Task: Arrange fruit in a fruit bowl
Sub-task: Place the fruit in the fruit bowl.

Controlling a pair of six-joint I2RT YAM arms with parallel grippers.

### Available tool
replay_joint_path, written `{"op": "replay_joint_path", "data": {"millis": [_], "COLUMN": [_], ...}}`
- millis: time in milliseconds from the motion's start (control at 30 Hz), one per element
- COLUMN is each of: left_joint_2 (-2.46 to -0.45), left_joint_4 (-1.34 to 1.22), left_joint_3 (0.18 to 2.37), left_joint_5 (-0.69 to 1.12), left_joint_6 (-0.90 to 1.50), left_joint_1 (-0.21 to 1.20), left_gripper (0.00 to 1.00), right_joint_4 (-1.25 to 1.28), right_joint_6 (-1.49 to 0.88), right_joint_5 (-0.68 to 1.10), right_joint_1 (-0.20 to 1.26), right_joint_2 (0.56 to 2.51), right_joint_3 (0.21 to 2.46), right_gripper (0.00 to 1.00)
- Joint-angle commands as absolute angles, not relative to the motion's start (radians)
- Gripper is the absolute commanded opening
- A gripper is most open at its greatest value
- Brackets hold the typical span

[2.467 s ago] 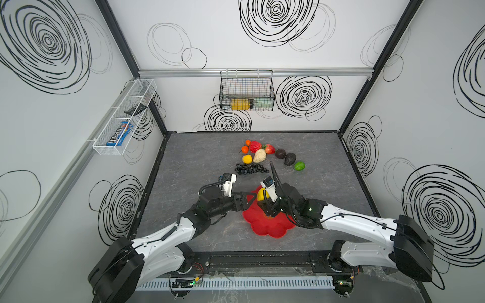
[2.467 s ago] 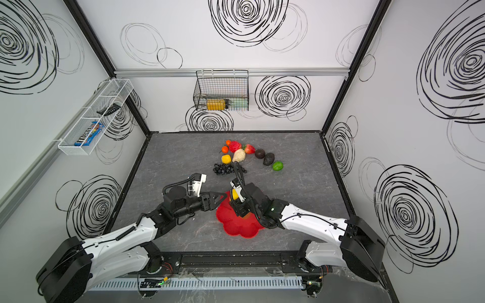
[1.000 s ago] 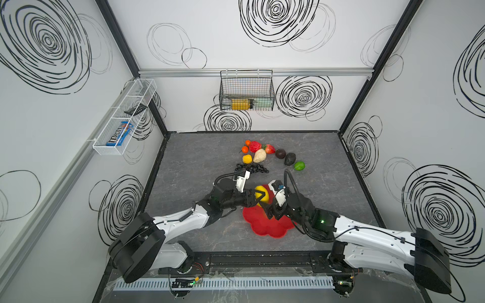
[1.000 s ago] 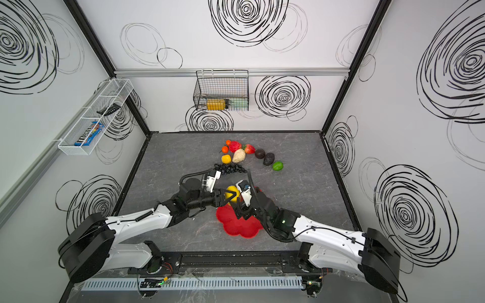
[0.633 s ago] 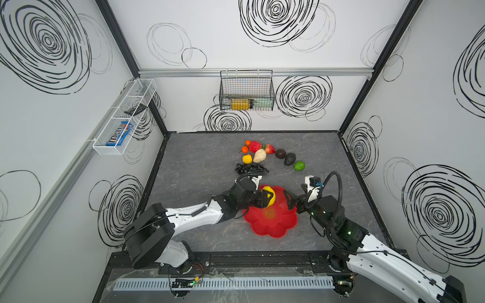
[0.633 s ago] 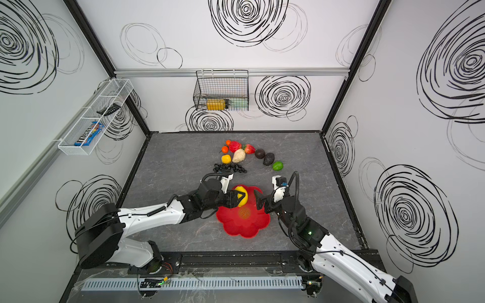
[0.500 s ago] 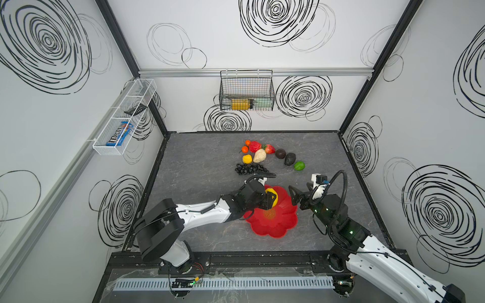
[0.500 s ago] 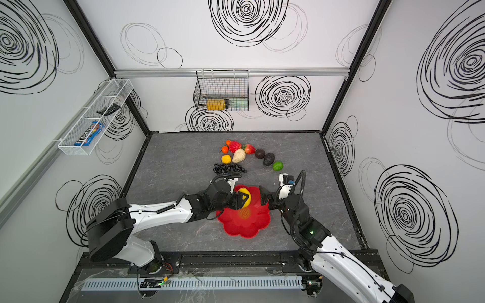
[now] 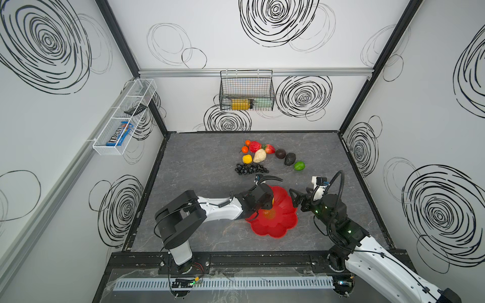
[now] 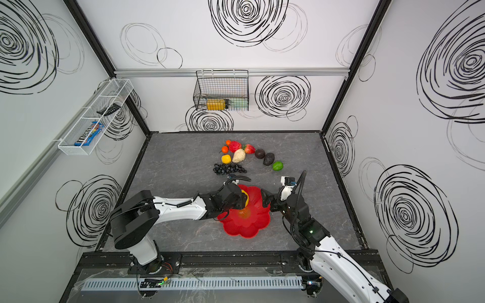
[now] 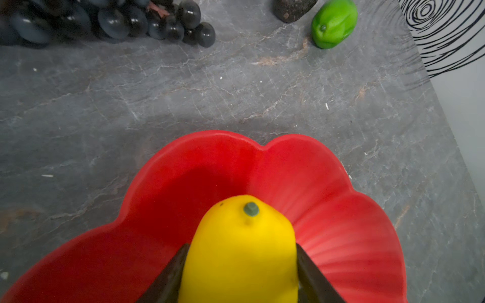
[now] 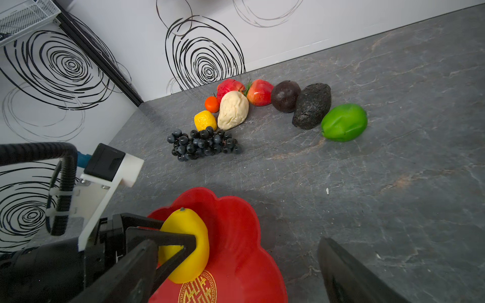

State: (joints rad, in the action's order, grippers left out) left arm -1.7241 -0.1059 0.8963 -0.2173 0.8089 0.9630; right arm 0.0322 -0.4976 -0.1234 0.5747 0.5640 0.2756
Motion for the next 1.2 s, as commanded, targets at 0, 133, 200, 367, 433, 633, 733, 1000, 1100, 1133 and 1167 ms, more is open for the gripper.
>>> {"op": "replay_joint_path", "data": {"millis": [0,133,200,367,433,633,733,1000,1100,1133,1167], "left_joint_2": [-1.752,-1.763,-1.758,-1.742,-1.735,-1.743,-1.731,-1.701,-1.684,-1.679,-1.672], "left_joint_4": [-0.149,-0.171,-0.186,-0.221,-0.243,-0.269,-0.273,-0.271,-0.264,-0.263,-0.26], "left_joint_3": [0.924,0.914,0.9,0.875,0.863,0.845,0.831,0.81,0.808,0.807,0.806], "left_joint_5": [-0.221,-0.207,-0.206,-0.204,-0.201,-0.165,-0.167,-0.175,-0.182,-0.184,-0.185], "left_joint_6": [0.849,0.866,0.873,0.879,0.88,0.877,0.882,0.884,0.879,0.879,0.878], "left_joint_1": [0.96,0.95,0.944,0.924,0.919,0.905,0.904,0.9,0.899,0.899,0.899], "left_gripper": [0.6,0.62,0.63,0.63,0.65,0.71,0.71,0.77,0.81,0.82,0.83], "right_joint_4": [0.041,0.057,0.062,0.072,0.076,0.078,0.075,0.079,0.08,0.079,0.077], "right_joint_6": [-0.518,-0.522,-0.523,-0.528,-0.529,-0.538,-0.536,-0.541,-0.546,-0.546,-0.546], "right_joint_5": [-0.101,-0.083,-0.075,-0.063,-0.058,-0.053,-0.05,-0.039,-0.035,-0.035,-0.035], "right_joint_1": [0.566,0.558,0.555,0.552,0.551,0.547,0.545,0.543,0.543,0.543,0.543], "right_joint_2": [0.563,0.574,0.583,0.597,0.6,0.615,0.617,0.634,0.64,0.643,0.645], "right_joint_3": [0.262,0.256,0.256,0.252,0.253,0.256,0.263,0.274,0.278,0.279,0.283], "right_gripper": [0.99,0.99,0.99,0.99,0.99,0.99,0.99,0.99,1.0,1.0,1.0]}}
